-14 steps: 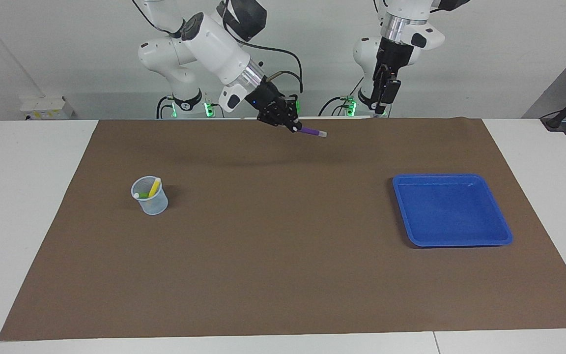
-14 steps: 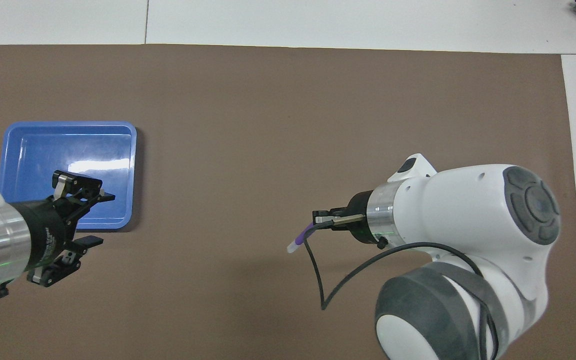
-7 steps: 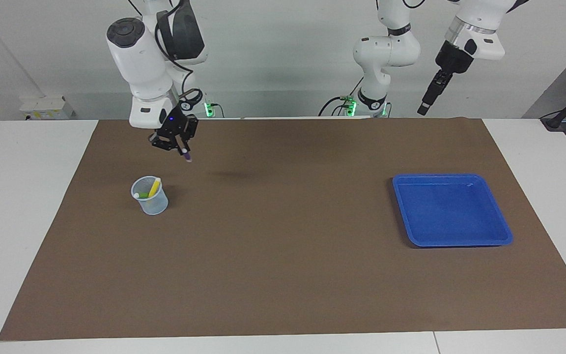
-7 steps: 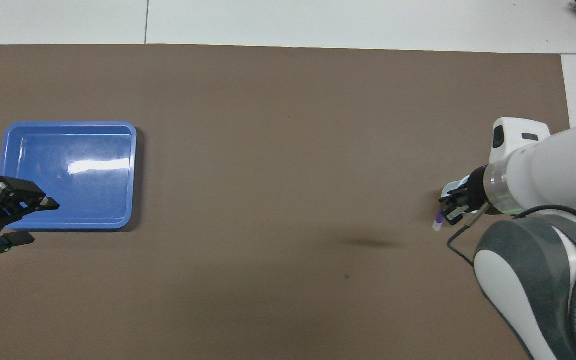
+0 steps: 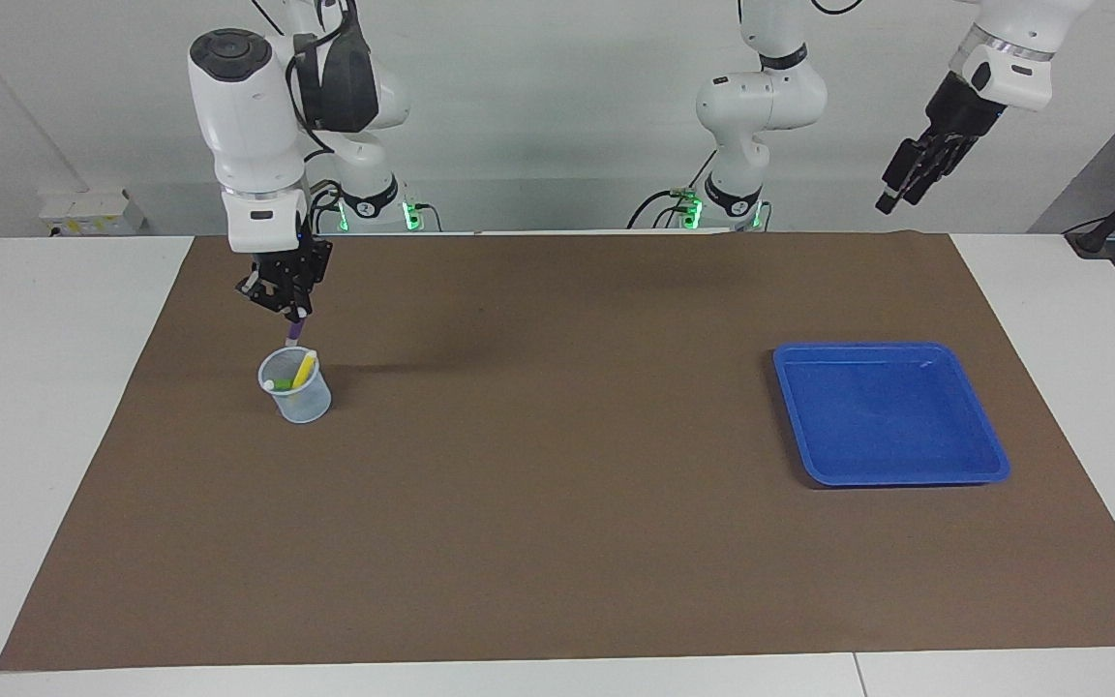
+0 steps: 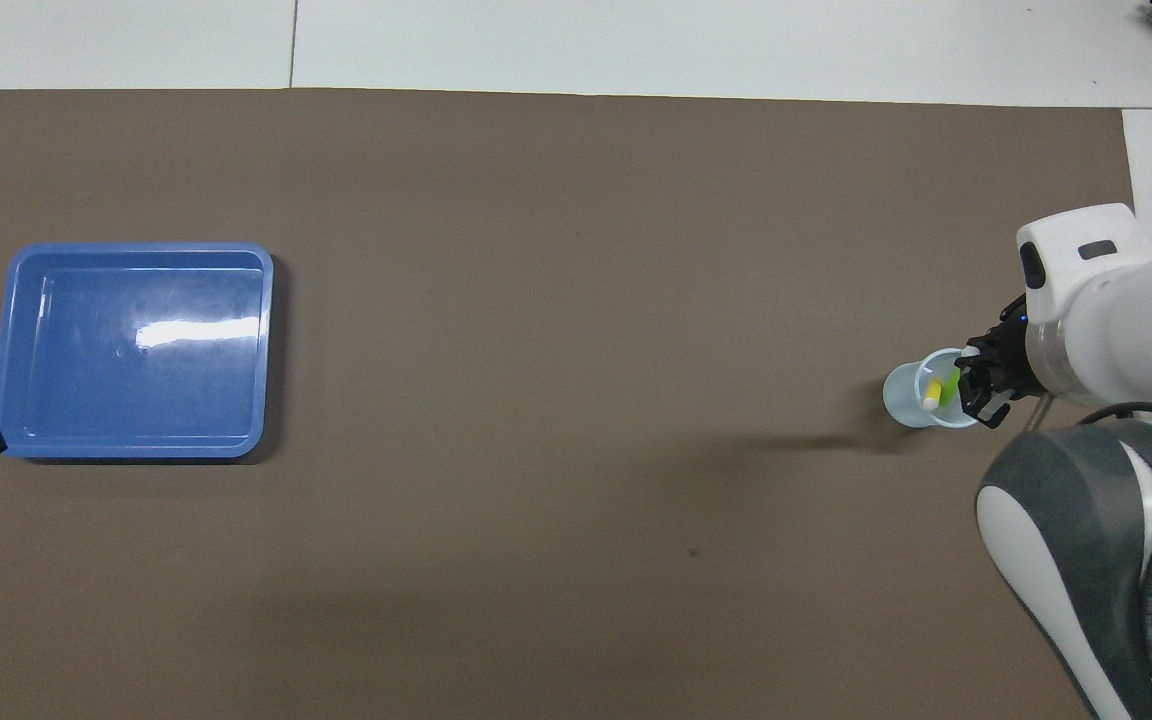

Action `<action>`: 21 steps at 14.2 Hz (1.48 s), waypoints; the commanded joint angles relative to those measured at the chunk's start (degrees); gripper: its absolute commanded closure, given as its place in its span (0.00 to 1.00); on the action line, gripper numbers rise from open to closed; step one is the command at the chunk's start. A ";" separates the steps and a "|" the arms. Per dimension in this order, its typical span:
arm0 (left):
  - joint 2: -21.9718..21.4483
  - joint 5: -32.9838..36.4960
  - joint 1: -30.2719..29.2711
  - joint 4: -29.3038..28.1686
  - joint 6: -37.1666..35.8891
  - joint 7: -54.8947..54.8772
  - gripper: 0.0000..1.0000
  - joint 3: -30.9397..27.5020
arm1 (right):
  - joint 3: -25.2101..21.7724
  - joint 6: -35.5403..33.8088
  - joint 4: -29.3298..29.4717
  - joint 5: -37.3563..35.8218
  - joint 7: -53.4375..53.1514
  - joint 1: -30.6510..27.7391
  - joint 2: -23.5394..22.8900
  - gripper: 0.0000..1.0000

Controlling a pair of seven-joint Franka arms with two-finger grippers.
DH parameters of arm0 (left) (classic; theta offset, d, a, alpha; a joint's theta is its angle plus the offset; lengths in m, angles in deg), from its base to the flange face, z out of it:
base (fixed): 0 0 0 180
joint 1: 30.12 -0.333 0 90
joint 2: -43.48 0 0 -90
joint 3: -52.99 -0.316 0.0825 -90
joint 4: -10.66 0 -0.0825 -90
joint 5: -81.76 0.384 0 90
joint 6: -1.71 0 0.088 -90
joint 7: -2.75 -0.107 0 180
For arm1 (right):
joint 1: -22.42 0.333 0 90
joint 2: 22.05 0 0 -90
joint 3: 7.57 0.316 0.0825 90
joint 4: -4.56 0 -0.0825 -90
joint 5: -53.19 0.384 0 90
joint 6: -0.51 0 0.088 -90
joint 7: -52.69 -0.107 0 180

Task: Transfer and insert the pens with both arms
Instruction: 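Lower the purple pen into the cup and open the right gripper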

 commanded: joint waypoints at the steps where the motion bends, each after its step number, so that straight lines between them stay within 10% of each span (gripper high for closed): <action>1: -0.98 2.98 -1.24 -0.69 -1.00 -7.30 0.33 0.46 | 0.90 6.13 -4.43 -0.88 3.36 -2.90 0.07 1.00; 6: -0.54 6.77 -0.89 -0.16 -0.65 -10.67 0.16 0.55 | 0.90 5.70 -8.30 0.09 -0.42 -3.08 0.68 1.00; 7: -0.19 7.39 -0.71 0.28 -0.73 -10.75 0.04 0.55 | 0.90 5.61 -8.22 0.09 -0.25 -3.17 0.69 0.67; 8: -0.10 7.65 -0.63 0.46 -0.73 -10.75 0.00 0.55 | 0.90 5.26 -7.96 0.09 -0.25 -3.17 0.69 0.01; 21: 3.23 9.85 1.22 4.23 -1.43 -10.05 0.00 0.90 | 0.81 -22.59 12.60 9.06 -20.54 -2.82 -0.54 0.00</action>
